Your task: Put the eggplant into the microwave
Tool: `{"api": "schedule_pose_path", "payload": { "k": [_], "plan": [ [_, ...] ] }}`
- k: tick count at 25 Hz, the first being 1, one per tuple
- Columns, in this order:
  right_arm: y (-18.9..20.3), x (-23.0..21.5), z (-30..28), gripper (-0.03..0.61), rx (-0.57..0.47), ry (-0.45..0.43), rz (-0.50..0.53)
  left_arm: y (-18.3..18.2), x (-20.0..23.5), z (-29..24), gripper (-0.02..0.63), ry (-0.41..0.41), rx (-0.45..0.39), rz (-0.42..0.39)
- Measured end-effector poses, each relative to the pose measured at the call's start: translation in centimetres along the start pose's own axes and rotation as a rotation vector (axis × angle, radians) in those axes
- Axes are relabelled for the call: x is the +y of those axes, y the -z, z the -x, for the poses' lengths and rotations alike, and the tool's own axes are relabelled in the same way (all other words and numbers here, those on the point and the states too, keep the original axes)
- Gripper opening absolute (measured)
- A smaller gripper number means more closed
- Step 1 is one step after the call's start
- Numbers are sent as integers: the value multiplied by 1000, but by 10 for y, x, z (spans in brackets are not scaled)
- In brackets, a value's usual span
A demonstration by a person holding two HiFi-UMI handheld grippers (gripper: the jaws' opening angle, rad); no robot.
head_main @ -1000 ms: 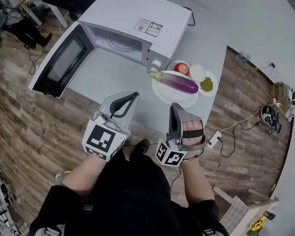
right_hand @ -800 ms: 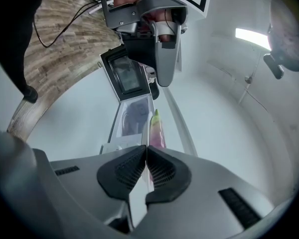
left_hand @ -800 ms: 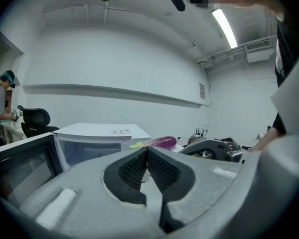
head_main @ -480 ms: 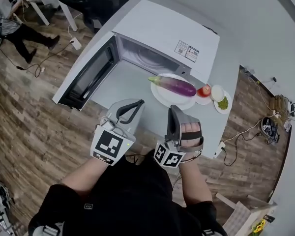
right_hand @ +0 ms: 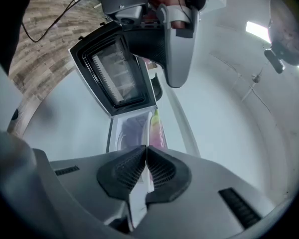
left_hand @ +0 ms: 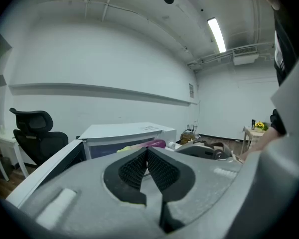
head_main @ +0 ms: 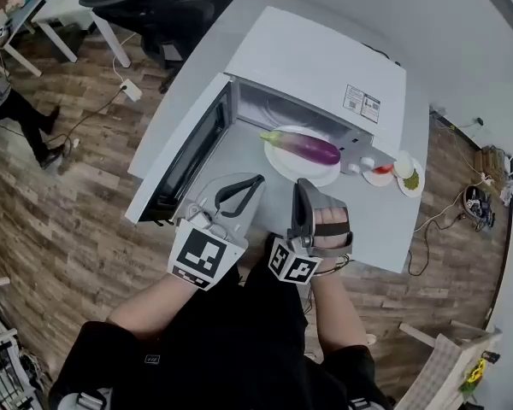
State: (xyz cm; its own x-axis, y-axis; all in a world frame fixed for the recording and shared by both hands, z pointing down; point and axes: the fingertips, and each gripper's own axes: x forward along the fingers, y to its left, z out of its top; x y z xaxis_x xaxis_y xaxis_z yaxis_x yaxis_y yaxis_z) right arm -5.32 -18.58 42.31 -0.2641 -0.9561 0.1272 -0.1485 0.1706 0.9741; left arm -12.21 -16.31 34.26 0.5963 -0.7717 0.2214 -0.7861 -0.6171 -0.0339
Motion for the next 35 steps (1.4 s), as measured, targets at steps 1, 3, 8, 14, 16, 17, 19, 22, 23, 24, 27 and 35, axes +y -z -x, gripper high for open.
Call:
{"api": "schedule_pose_path", "payload": {
  "k": [1,3,8,14,16,17,19,22,23,24,27,35],
  "plan": [
    [-2,5,-6,25,2,0,6,2,2,-1,9,6,-4,-1],
    [-3,17,-19,25,3,-4,19,8,7,-3,9,15,-11,0],
    [7,46,-57,25,19,-9,47,29,16,-19,9,39,-8,11],
    [26,76,-102,26,19,6,82,46,32,-46,9,34,-37,13],
    [33,82,-115,25,28,8,89,52,34,-54,9,42,-42,21],
    [36,86,-120,25,30,5,91,55,33,-58,9,48,-40,22],
    [37,89,-129,26,27,0,88,61,34,-66,9,56,-31,24],
    [39,96,-141,25,30,-19,83,66,38,-77,9,62,-16,19],
    [40,99,-144,26,32,-29,82,67,38,-81,9,63,-11,23],
    [40,101,-148,26,32,-39,81,68,39,-84,9,63,-5,27],
    [42,105,-158,26,33,-60,71,72,41,-93,9,67,18,13],
    [47,115,-179,29,55,-182,-11,83,46,-102,9,68,55,44]
  ]
}}
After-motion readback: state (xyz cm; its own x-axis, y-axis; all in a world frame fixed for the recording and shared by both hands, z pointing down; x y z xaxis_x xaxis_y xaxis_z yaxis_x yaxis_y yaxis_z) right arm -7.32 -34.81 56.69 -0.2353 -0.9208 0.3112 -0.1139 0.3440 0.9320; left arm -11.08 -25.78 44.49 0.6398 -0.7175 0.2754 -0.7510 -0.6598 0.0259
